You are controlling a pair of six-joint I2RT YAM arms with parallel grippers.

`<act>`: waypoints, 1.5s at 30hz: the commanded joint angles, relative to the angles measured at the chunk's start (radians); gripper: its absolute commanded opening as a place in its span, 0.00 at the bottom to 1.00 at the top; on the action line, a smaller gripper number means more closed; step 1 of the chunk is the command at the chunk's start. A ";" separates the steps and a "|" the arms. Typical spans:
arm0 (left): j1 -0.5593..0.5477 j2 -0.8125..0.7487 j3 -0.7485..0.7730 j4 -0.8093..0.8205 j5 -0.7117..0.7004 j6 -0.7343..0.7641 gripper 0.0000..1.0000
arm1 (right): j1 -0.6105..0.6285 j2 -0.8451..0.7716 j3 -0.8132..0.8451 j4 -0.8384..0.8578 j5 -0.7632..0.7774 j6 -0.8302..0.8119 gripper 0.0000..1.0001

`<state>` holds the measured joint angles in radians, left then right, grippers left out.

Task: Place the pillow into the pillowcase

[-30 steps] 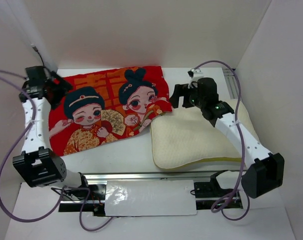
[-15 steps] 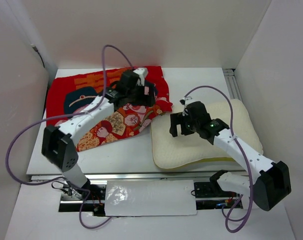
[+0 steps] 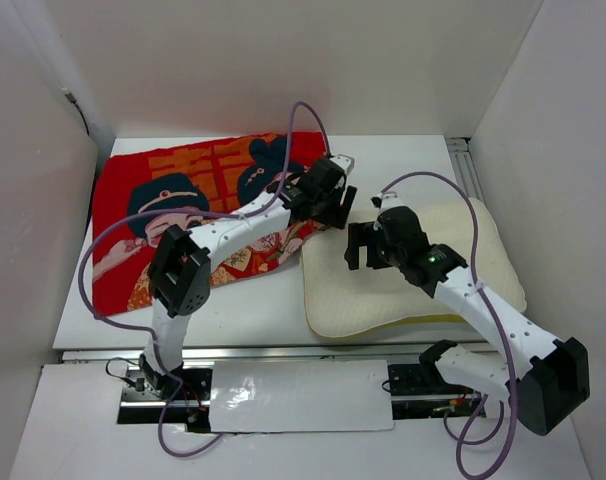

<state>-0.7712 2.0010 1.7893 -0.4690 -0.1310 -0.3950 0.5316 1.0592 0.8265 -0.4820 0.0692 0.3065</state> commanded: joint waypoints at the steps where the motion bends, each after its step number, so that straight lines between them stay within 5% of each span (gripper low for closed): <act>1: 0.015 0.050 0.065 -0.026 -0.087 0.018 0.77 | -0.010 -0.053 0.017 0.016 0.046 0.014 0.99; 5: 0.038 0.062 0.084 -0.051 -0.087 -0.020 0.15 | -0.019 -0.064 0.017 0.007 0.017 0.014 0.99; 7: 0.049 0.039 0.059 -0.051 -0.087 -0.039 0.00 | -0.019 -0.053 0.017 0.006 0.017 0.014 0.99; 22: 0.105 -0.502 -0.483 0.046 -0.182 -0.084 0.00 | 0.025 0.093 -0.035 0.115 -0.120 -0.053 0.97; 29: 0.136 -0.691 -0.878 -0.034 -0.205 -0.312 0.00 | 0.044 0.199 -0.035 0.137 -0.091 -0.063 0.95; 32: 0.127 -0.746 -1.001 -0.043 -0.164 -0.372 0.00 | 0.044 0.258 -0.021 0.148 -0.031 -0.063 0.83; 39: -0.026 -0.791 -1.082 -0.151 -0.105 -0.481 0.00 | 0.015 0.337 0.057 0.106 0.269 0.080 0.00; 45: -0.181 -0.778 -1.073 -0.286 -0.085 -0.539 0.00 | -0.005 0.302 0.100 0.085 0.353 0.109 0.00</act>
<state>-0.8955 1.2274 0.6983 -0.6468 -0.2520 -0.8684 0.5468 1.3842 0.8867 -0.3744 0.2955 0.3897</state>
